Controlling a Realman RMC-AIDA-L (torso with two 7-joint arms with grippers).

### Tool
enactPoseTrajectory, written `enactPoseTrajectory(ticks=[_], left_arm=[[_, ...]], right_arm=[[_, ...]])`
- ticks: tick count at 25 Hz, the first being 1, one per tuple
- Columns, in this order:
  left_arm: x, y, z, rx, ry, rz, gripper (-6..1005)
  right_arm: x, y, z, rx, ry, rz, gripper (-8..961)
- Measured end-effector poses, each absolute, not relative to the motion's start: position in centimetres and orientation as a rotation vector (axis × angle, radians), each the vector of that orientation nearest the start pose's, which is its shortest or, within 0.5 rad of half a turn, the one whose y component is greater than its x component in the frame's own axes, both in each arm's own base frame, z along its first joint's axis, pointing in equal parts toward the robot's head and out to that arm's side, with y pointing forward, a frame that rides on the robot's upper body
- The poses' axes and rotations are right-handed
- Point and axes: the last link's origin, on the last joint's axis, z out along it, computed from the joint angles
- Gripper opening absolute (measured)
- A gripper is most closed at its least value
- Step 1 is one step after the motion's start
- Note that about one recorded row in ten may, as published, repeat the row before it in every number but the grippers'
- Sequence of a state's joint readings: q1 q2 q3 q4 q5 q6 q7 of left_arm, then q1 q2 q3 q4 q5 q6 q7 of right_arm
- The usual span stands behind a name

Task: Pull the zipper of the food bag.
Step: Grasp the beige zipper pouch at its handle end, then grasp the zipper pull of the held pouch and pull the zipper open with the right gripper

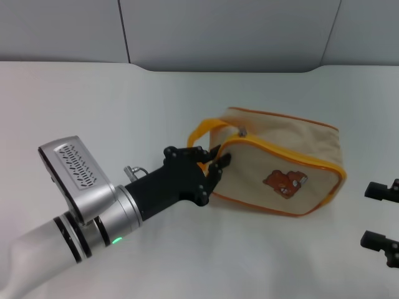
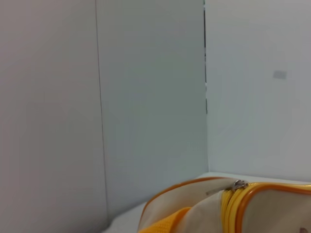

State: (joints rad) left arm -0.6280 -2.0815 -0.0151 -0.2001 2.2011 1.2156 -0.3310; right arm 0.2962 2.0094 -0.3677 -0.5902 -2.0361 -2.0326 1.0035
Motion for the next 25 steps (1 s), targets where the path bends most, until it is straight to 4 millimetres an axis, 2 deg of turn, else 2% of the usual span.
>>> enactPoseTrajectory(ticks=[3,4,7,8,9,10,13,14,15,18,19,20,21,25], left_arm=[[-23.6,30.9,-10.5,-2.379,-0.177,-0.856,137],[-23.8,31.2,-9.7,-2.348,-0.122,-0.852,136],[-23.9,31.6,-8.9,-2.327,-0.075,-0.863,134],[-23.8,31.6,-8.5,-2.319,-0.047,-0.875,134],[-23.6,31.5,-7.6,-2.299,0.031,-0.908,133],[-23.6,31.5,-7.6,-2.299,0.031,-0.908,132],[-23.8,31.6,-6.8,-2.285,0.076,-0.913,129],[-23.8,31.7,-6.6,-2.283,0.085,-0.916,128],[-23.8,31.7,-6.6,-2.283,0.085,-0.916,127],[-23.6,31.6,-6.2,-2.273,0.111,-0.940,124],[-23.6,31.6,-5.9,-2.268,0.127,-0.952,122],[-23.6,31.6,-5.9,-2.268,0.127,-0.952,121],[-23.5,31.6,-5.7,-2.265,0.138,-0.959,120],[-23.3,31.6,-5.3,-2.258,0.164,-0.976,115]], right_arm=[[31.7,22.4,5.6,-2.533,0.340,1.037,798],[31.9,23.0,5.1,-2.438,0.322,1.023,798],[31.9,23.8,4.4,-2.339,0.288,0.995,798],[31.9,24.3,4.0,-2.273,0.255,0.991,798],[31.9,25.3,3.4,-2.103,0.184,0.988,798],[31.9,25.3,3.4,-2.103,0.184,0.988,798],[31.0,26.3,1.7,-1.892,0.053,0.948,798],[29.8,26.7,0.1,-1.802,-0.079,0.860,798],[29.8,26.7,0.1,-1.802,-0.079,0.860,798],[27.9,27.8,-2.4,-1.725,-0.274,0.677,798],[26.8,28.5,-3.8,-1.724,-0.371,0.577,797],[26.8,28.5,-3.8,-1.724,-0.371,0.577,797],[26.2,29.3,-4.9,-1.746,-0.438,0.504,797],[25.5,30.2,-6.1,-1.800,-0.449,0.479,798]])
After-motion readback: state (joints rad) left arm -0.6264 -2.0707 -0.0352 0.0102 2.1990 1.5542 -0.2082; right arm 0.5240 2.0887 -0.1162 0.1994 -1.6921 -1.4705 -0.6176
